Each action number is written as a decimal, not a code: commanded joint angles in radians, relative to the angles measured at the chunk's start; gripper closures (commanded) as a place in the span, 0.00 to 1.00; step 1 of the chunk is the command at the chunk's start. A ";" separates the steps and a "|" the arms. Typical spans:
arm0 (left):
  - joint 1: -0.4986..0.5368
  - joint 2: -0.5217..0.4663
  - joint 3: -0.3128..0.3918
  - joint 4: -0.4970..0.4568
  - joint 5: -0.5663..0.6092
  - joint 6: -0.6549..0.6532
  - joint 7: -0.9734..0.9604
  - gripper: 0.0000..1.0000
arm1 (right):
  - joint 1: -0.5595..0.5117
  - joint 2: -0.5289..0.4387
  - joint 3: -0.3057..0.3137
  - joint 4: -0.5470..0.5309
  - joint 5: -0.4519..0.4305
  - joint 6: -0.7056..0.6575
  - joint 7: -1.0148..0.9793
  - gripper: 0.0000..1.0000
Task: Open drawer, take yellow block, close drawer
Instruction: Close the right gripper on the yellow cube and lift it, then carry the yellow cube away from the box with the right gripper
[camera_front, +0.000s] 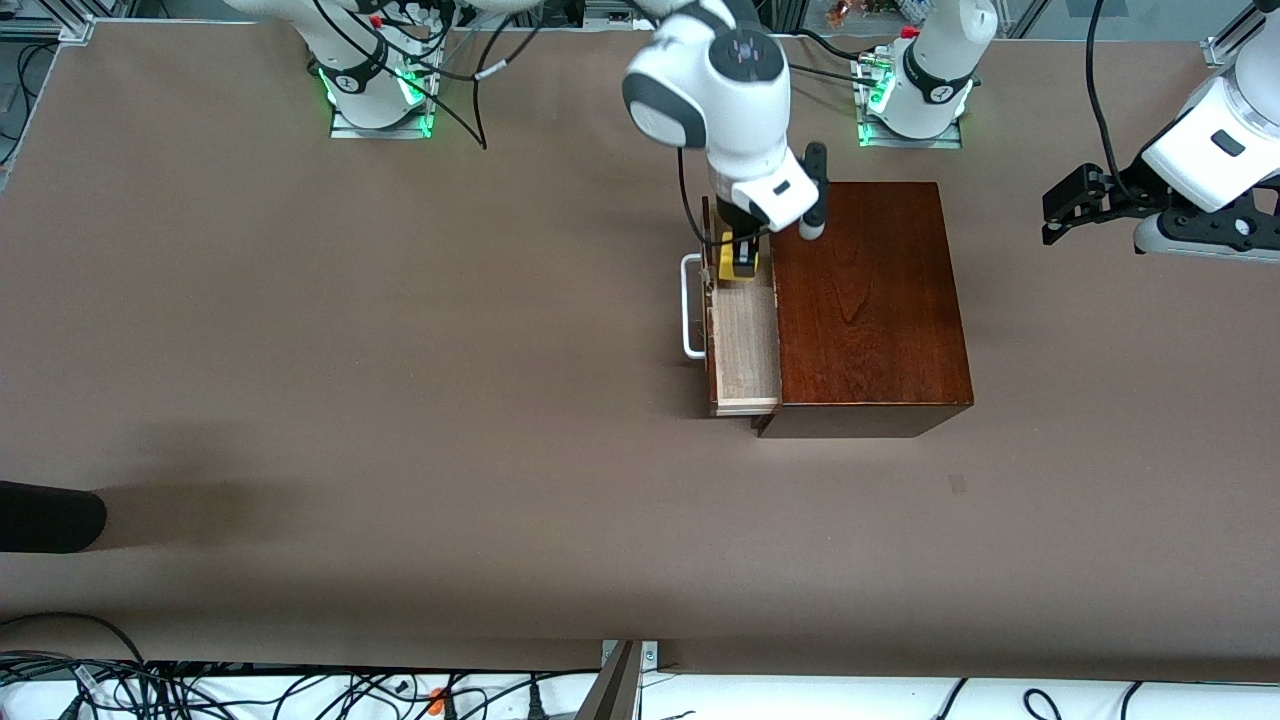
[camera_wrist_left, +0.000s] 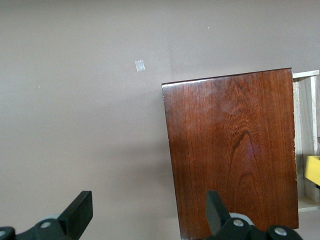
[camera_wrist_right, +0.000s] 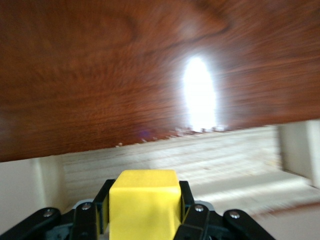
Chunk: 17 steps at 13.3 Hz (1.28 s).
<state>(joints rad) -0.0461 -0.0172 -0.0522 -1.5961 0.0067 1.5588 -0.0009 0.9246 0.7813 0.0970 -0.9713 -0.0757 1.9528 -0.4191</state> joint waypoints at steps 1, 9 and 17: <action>0.005 0.000 -0.003 0.016 0.022 -0.016 0.015 0.00 | -0.021 -0.108 -0.003 0.013 0.025 -0.081 0.119 1.00; 0.006 0.000 0.002 0.016 0.022 -0.016 0.016 0.00 | -0.420 -0.234 -0.020 0.008 0.096 -0.321 0.161 1.00; 0.006 0.006 0.008 0.016 0.022 -0.017 0.013 0.00 | -0.638 -0.401 -0.149 -0.562 0.152 -0.084 0.178 1.00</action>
<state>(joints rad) -0.0435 -0.0164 -0.0432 -1.5957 0.0067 1.5575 -0.0009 0.3187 0.4835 -0.0557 -1.2799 0.0564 1.7277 -0.2608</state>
